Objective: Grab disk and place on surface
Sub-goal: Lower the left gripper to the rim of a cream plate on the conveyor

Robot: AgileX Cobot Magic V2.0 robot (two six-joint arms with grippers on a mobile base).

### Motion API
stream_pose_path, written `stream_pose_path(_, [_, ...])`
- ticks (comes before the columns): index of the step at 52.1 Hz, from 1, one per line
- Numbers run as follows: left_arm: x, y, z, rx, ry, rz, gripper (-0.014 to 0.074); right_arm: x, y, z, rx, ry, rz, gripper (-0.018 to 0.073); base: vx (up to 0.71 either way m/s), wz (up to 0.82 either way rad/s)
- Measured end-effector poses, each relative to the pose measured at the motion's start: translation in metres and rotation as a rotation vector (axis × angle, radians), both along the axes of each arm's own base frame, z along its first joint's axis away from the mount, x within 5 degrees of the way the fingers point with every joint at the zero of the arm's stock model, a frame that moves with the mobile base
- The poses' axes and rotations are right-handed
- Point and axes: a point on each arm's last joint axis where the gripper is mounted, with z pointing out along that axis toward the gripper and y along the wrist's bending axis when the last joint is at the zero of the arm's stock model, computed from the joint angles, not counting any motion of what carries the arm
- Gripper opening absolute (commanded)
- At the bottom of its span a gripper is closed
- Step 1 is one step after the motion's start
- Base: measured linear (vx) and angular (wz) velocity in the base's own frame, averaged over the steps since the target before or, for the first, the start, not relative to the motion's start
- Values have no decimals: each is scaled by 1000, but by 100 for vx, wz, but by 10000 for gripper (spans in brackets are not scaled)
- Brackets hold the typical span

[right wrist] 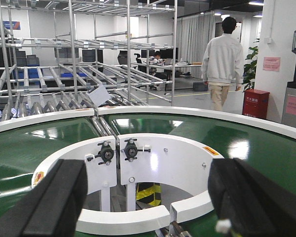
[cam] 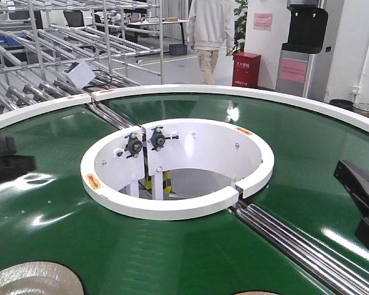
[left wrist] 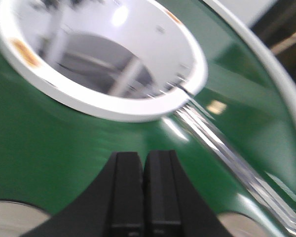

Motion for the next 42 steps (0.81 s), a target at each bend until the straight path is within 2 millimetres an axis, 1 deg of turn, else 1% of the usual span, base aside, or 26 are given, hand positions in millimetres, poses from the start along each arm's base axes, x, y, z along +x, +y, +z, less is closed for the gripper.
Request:
stream_pose_path(1, [0, 0, 0, 0, 0, 0, 95, 0, 0, 0, 0, 0, 0, 550, 0, 0])
stream_pose_path(2, [-22, -32, -17, 271, 82, -517, 95, 0, 0, 0, 0, 0, 0, 550, 0, 0])
stream_pose_path(4, [-22, -32, -17, 271, 82, -517, 95, 0, 0, 0, 0, 0, 0, 550, 0, 0])
stream_pose_path(5, [-28, -36, -19, 289, 94, -602, 95, 0, 0, 0, 0, 0, 0, 550, 0, 0])
stream_pose_path(6, [-28, -36, -19, 289, 94, -602, 97, 0, 0, 0, 0, 0, 0, 550, 0, 0])
stream_pose_path(7, [18, -27, -41, -12, 108, -604, 97, 0, 0, 0, 0, 0, 0, 550, 0, 0])
stream_pose_path(13, [35, -23, -55, -106, 104, -590, 101, 0, 0, 0, 0, 0, 0, 550, 0, 0])
stream_pose_path(17, [46, -11, -62, -107, 106, -489, 120, 0, 0, 0, 0, 0, 0, 550, 0, 0])
stream_pose_path(19, [48, -8, -63, -105, 106, -461, 136, 0, 0, 0, 0, 0, 0, 550, 0, 0])
stream_pose_path(23, [50, 7, -67, -109, 124, -401, 175, 0, 0, 0, -1, 3, 0, 550, 0, 0])
stream_pose_path(27, [49, 29, -71, -90, 151, -344, 236, 0, 0, -1, -3, 12, 1, 550, 0, 0])
stream_pose_path(28, [49, 29, -71, -91, 152, -344, 245, 0, 0, -1, -4, 15, 1, 550, 0, 0])
stream_pose_path(29, [47, 39, -73, -66, 166, -325, 258, 0, 0, -2, -5, 19, 1, 550, 0, 0])
stream_pose_path(31, [44, 49, -75, -39, 186, -307, 281, 0, 0, -2, -7, 26, 2, 550, 0, 0])
stream_pose_path(33, [42, 56, -76, -19, 199, -300, 295, 0, 0, -3, -8, 31, 2, 550, 0, 0])
stream_pose_path(34, [38, 66, -79, 20, 226, -291, 302, 0, 0, -3, -9, 32, 2, 550, 0, 0])
stream_pose_path(36, [31, 81, -85, 83, 277, -286, 308, 0, 0, -3, -9, 35, 2, 550, 0, 0])
stream_pose_path(37, [29, 84, -86, 91, 288, -281, 308, 0, 0, -3, -10, 36, 2, 550, 0, 0])
stream_pose_path(39, [22, 95, -94, 153, 362, -296, 308, 0, 0, -3, -10, 37, 3, 550, 0, 0])
stream_pose_path(42, [13, 110, -111, 230, 493, -320, 308, 0, 0, -4, -10, 39, 3, 550, 0, 0])
